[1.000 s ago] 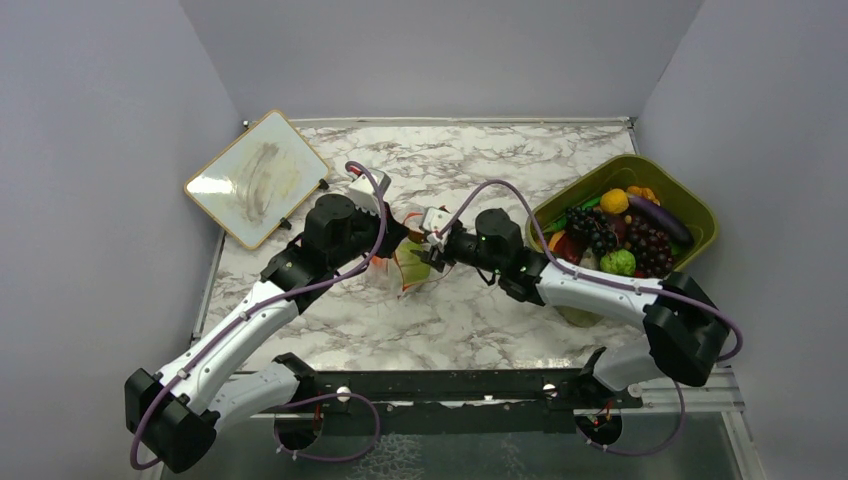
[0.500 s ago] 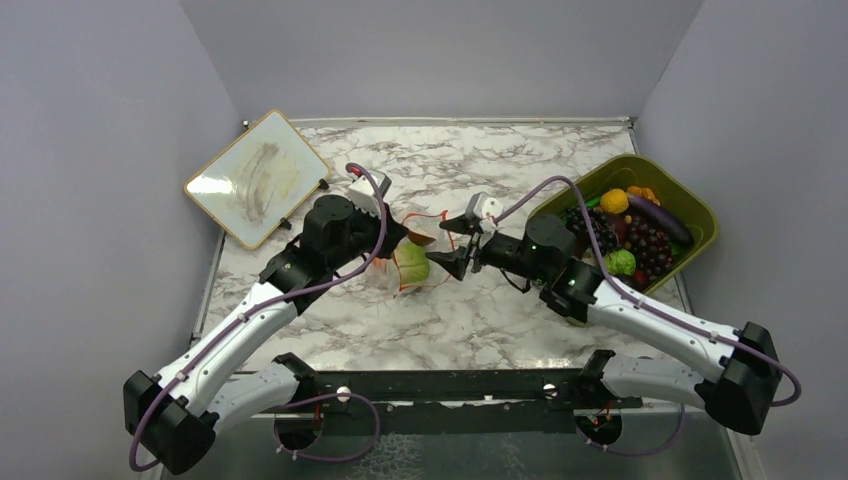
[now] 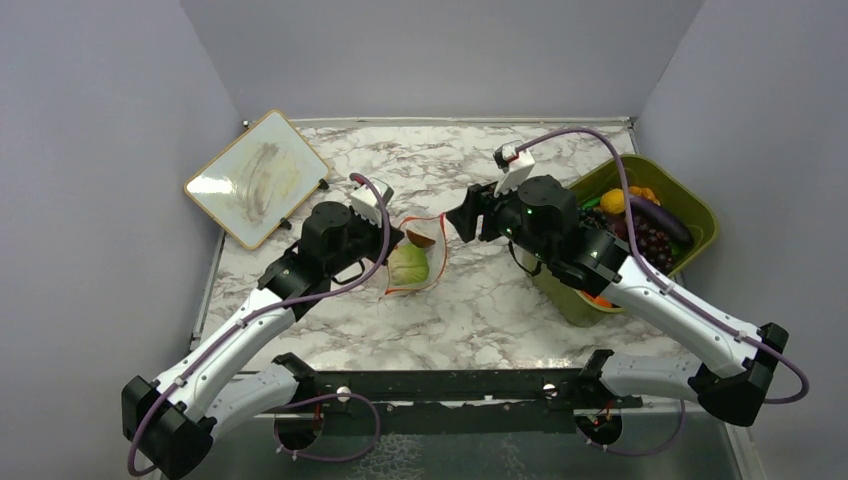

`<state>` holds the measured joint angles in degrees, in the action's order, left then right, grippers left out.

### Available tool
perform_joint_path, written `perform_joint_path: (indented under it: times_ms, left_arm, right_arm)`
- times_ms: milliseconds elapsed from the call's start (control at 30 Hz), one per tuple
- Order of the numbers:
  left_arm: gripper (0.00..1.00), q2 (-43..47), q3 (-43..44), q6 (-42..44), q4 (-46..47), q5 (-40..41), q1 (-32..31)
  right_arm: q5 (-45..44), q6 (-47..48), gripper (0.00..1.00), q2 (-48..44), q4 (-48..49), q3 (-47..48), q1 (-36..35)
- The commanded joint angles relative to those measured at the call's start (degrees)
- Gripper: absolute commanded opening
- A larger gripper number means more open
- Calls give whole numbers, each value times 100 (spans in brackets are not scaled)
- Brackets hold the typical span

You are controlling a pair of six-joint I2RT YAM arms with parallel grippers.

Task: Place the food in the zip-top bag and seal the zipper
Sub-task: Place the fake vegetable in the zipper food storage bag, then pick up the fake fruit from the bin.

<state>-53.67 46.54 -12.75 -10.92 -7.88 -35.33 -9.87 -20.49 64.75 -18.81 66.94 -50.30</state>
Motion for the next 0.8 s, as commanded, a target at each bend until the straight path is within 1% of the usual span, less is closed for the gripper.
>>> perform_joint_path:
  times_ms: [0,100,200,300,567,767]
  left_arm:
    - [0,150,-148,191,299,34,7]
    - [0,139,-190,190,326,-10,9]
    - [0,165,-208,185,318,-81,5]
    - [0,234,-240,202,322,-45,4]
    - [0,269,-260,186,341,-82,4]
    - [0,286,-282,168,368,-93,4]
  right_arm:
    - [-1465,-809,60,245,-1417,233,-23]
    - [-2382,-1193,57,316,-1791,264,25]
    - [-2778,-1475,54,406,-2174,320,284]
    - [-2835,-1810,53,469,-2573,399,726]
    - [-2731,-2724,52,379,-3022,424,2106]
    - [-2745,-3325,53,662,-3344,502,3050]
